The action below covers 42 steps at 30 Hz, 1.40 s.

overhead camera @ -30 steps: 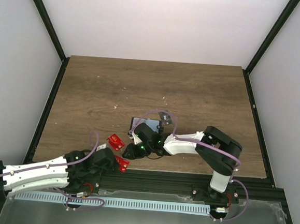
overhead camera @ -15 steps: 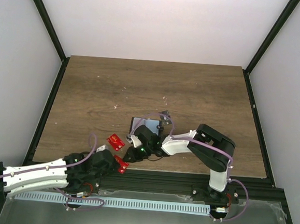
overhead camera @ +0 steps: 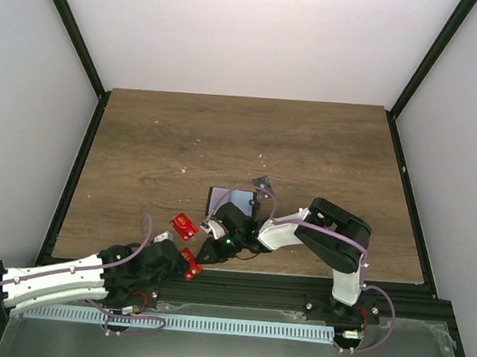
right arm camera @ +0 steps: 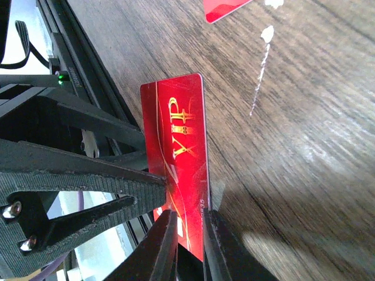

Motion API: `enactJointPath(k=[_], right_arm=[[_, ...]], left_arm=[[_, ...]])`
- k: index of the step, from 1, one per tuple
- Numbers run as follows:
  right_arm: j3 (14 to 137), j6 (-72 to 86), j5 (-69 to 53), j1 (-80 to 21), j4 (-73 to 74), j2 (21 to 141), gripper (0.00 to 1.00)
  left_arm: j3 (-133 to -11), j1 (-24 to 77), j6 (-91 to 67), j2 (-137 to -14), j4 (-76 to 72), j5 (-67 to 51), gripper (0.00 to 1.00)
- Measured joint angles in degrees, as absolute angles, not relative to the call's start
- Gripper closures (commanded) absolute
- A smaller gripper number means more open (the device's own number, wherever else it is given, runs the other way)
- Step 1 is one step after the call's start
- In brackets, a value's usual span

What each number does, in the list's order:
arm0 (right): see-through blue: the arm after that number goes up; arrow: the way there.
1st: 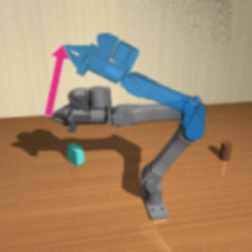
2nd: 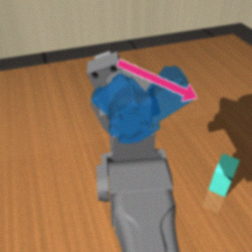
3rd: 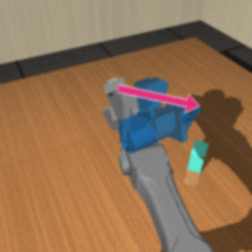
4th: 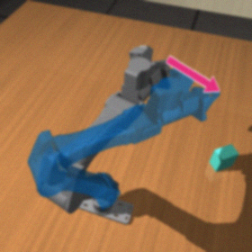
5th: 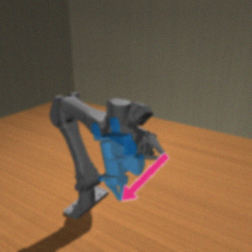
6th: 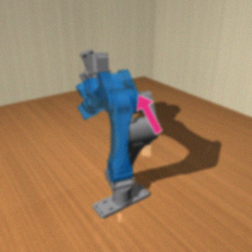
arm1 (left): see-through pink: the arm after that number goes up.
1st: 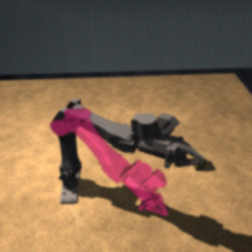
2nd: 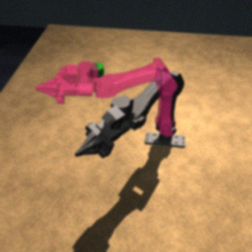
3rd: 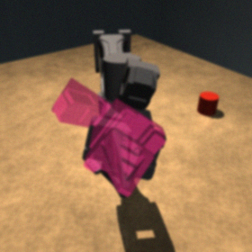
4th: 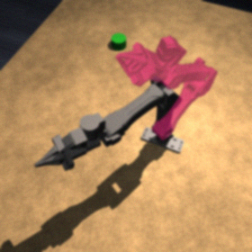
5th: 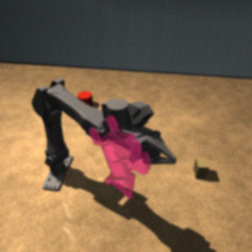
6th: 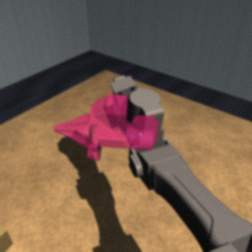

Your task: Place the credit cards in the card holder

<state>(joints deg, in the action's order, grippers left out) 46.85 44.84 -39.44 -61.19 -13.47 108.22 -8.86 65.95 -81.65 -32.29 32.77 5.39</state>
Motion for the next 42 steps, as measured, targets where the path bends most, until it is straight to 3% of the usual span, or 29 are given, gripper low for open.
enactJointPath(k=[19, 33, 37, 42], right_arm=[[46.2, 46.2, -40.4, -60.5, -15.1, 108.6, 0.85], [45.7, 47.2, -39.1, -59.6, -16.0, 108.2, 0.85], [44.2, 47.1, -37.2, -59.3, -14.9, 105.7, 0.77], [41.3, 44.5, -33.3, -55.6, -9.9, 94.1, 0.61]], left_arm=[[-8.8, 66.0, -77.6, -31.3, 31.9, 3.6, 0.94], [-9.3, 65.1, -76.1, -29.7, 23.7, 11.0, 0.96], [-9.6, 65.1, -75.2, -29.2, 23.3, 12.0, 0.96], [-15.6, 65.0, -70.7, -29.6, 23.1, 15.6, 0.96]])
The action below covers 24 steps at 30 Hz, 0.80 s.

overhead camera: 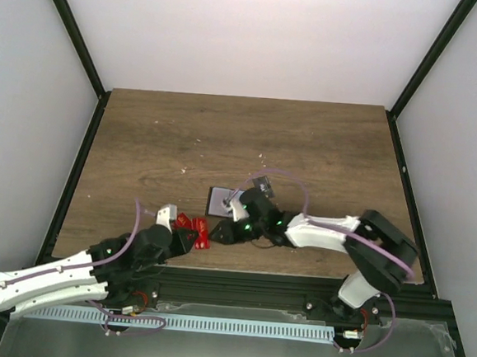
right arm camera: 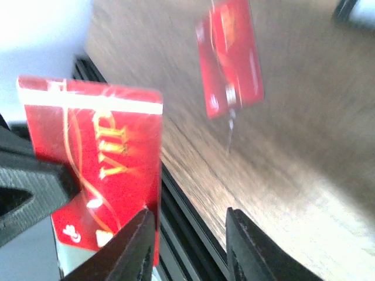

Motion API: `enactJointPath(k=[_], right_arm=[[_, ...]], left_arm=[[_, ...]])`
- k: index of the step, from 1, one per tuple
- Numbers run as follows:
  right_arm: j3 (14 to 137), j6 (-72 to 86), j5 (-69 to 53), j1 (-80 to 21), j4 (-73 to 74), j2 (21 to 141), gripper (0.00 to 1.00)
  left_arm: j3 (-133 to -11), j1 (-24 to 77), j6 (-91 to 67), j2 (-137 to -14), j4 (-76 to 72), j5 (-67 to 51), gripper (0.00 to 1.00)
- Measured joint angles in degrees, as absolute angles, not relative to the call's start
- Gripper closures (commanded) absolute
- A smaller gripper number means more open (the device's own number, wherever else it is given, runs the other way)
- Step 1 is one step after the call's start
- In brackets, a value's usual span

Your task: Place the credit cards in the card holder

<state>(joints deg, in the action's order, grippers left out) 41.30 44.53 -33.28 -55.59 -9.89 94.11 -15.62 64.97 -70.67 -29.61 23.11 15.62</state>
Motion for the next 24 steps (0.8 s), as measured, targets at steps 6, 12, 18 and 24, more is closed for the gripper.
enactJointPath(k=[6, 12, 18, 24], right_arm=[[40.6, 39.6, -32.4, -45.1, -6.6, 79.8, 0.50], [35.1, 38.1, -41.5, -34.2, -9.6, 74.2, 0.39], [32.4, 40.1, -53.3, -27.9, -17.1, 73.7, 0.35], [33.0, 42.2, -60.2, -26.7, -23.9, 72.8, 0.38]], left_arm=[[-26.4, 60.6, -58.6, -34.3, 17.8, 17.2, 0.96], [-31.2, 47.1, -47.2, -42.3, 5.8, 4.4, 0.96], [-32.3, 38.6, -43.4, -51.4, -5.3, -13.5, 0.96], [-35.4, 36.2, -43.0, -56.8, -13.8, -26.0, 0.96]])
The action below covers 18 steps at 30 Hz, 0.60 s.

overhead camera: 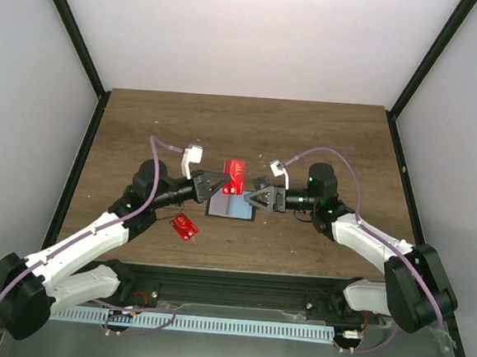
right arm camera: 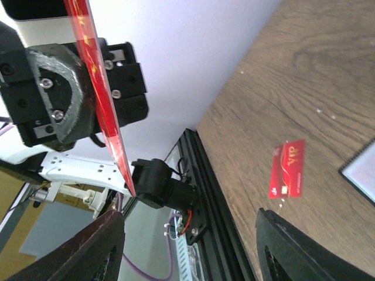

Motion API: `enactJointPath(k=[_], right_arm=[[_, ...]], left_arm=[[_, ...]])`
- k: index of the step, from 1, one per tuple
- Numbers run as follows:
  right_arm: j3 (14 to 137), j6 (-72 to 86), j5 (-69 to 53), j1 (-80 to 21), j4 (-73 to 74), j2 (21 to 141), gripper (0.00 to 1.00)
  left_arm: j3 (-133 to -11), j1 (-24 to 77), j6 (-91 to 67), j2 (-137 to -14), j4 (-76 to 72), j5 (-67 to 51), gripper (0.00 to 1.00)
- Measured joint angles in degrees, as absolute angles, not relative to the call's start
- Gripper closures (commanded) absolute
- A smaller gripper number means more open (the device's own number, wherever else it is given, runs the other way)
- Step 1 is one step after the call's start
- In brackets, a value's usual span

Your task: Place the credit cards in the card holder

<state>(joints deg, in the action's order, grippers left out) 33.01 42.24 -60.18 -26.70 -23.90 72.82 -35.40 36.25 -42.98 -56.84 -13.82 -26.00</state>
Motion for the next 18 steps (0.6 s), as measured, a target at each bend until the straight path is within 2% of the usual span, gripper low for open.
enactJointPath(k=[9, 18], right_arm=[[37.1, 43.5, -63.1, -26.6, -28.4, 71.3, 0.62], [38.8, 45.3, -64.4, -26.4, -30.7, 71.4, 0.96]], left_arm=[[-36.8, 36.0, -43.0, -59.3, -18.4, -32.7, 0.96], [-36.8, 36.0, -43.2, -60.0, -20.3, -34.4, 0.96]])
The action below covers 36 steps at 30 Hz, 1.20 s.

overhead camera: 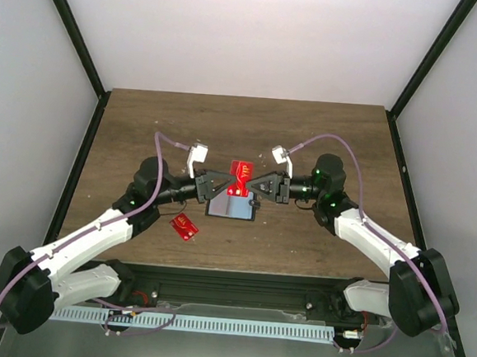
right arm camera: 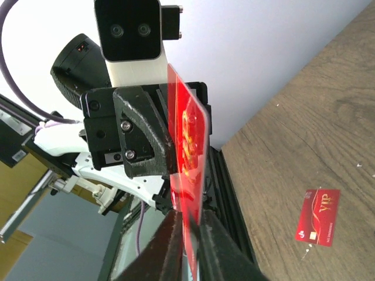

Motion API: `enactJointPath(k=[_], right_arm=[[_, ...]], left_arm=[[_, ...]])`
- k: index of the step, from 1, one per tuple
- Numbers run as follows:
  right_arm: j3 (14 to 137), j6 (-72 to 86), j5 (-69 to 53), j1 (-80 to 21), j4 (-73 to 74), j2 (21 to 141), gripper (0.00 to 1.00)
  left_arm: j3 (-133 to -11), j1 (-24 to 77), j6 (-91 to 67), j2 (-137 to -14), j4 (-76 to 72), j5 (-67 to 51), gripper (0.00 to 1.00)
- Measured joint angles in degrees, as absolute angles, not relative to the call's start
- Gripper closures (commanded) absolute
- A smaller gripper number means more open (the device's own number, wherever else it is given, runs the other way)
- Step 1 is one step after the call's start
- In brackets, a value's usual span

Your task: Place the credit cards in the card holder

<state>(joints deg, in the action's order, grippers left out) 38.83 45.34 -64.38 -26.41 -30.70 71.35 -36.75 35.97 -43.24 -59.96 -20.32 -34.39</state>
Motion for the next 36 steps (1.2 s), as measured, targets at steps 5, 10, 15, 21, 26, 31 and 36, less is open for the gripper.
enactJointPath(k=[5, 10, 15, 21, 26, 31, 36], right_arm=[[38.8, 46.1, -64.3, -26.3, -31.1, 71.4, 0.99], [38.9, 43.8, -60.9, -26.4, -24.8, 71.4, 0.99], [39.4, 39.5, -53.9, -26.4, -11.0, 73.6, 0.99], [42.2, 33.9, -49.6, -26.3, 4.7, 82.1, 0.99], [47.4, 30.2, -49.1, -26.3, 12.6, 90.0, 0.99], [50.5, 29.4, -49.0, -26.3, 14.6, 94.9, 0.99], [52.6, 29.4, -49.2, -26.4, 15.1, 99.0, 0.99]], left_arm=[[-36.8, 35.7, -43.3, -60.9, -21.3, -34.9, 0.87], [-37.3, 35.7, -40.7, -62.7, -17.7, -32.9, 0.52], [-38.8, 34.8, -36.3, -63.8, -5.5, -22.5, 0.45], [-42.4, 29.9, -33.0, -71.5, 6.3, -12.6, 0.46], [-43.3, 27.3, -30.9, -79.0, 11.4, -9.4, 0.51], [-45.9, 26.3, -29.2, -85.0, 14.3, -8.1, 0.54], [-49.3, 25.1, -27.7, -90.0, 15.2, -8.6, 0.55]])
